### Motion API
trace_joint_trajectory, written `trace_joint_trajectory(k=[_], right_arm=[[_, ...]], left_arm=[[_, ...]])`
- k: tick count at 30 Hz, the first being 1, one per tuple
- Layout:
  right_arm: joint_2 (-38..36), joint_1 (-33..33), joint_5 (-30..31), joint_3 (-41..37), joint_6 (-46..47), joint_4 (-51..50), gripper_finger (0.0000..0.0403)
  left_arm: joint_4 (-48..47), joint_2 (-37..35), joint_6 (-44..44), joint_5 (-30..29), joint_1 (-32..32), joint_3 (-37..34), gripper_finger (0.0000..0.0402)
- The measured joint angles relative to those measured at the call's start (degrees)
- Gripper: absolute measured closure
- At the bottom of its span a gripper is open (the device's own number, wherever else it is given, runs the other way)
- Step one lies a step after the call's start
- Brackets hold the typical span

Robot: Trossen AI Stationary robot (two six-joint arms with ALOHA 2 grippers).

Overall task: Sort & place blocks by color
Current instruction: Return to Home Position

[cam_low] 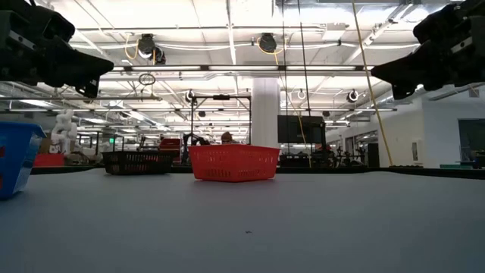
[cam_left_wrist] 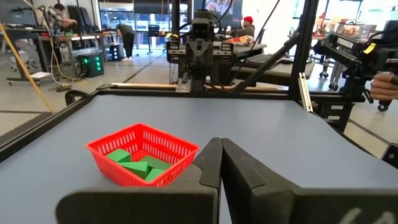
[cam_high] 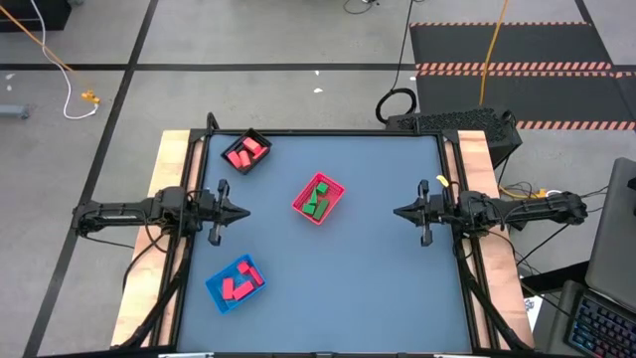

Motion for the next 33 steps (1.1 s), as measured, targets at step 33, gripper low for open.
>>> trace_joint_trajectory(k=[33], right_arm=[[0.0,0.0,-0.2,0.0,0.1,0.0,0.0403]], left_arm=[[1.5,0.0,3.9,-0.3,0.0,0.0,0.0392]])
